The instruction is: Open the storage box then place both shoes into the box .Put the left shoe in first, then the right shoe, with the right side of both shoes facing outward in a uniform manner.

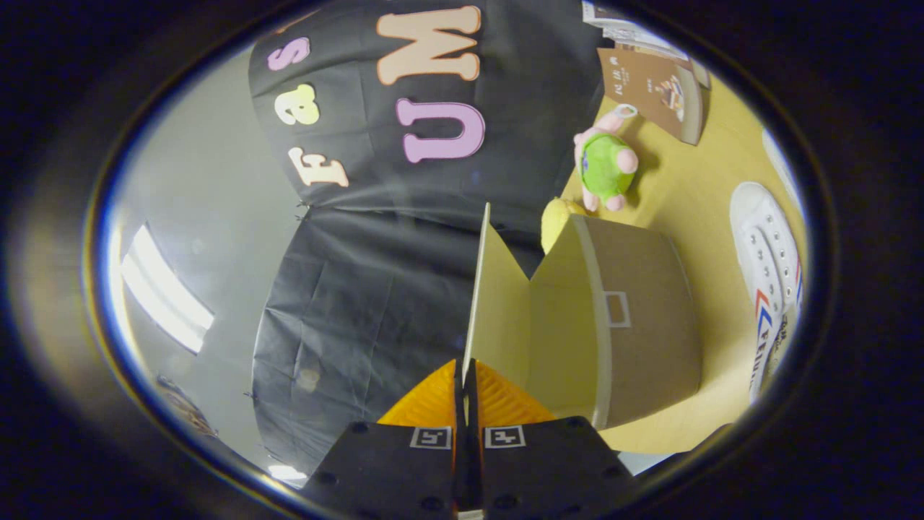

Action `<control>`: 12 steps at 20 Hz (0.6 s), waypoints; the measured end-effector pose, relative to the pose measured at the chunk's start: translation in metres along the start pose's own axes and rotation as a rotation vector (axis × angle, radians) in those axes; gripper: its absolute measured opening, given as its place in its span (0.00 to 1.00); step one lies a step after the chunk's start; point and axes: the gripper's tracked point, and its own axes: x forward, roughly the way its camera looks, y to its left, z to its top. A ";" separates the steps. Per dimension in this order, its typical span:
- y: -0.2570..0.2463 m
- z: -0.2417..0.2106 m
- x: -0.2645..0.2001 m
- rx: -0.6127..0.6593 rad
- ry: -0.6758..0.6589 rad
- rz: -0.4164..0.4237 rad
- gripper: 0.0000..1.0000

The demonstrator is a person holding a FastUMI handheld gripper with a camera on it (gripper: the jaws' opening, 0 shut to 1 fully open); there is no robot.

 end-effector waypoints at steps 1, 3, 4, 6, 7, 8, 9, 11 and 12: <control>0.006 -0.003 0.005 -0.027 0.000 -0.003 0.03; 0.022 -0.007 0.016 -0.071 0.004 -0.001 0.03; 0.029 -0.009 0.024 -0.087 0.008 0.002 0.03; 0.041 -0.016 0.040 -0.117 0.021 0.000 0.03; 0.045 -0.019 0.047 -0.127 0.027 -0.001 0.03; 0.048 -0.021 0.055 -0.134 0.031 0.001 0.03; 0.050 -0.024 0.064 -0.138 0.035 -0.001 0.03; 0.054 -0.031 0.081 -0.143 0.046 -0.006 0.03; 0.057 -0.035 0.090 -0.146 0.052 -0.004 0.03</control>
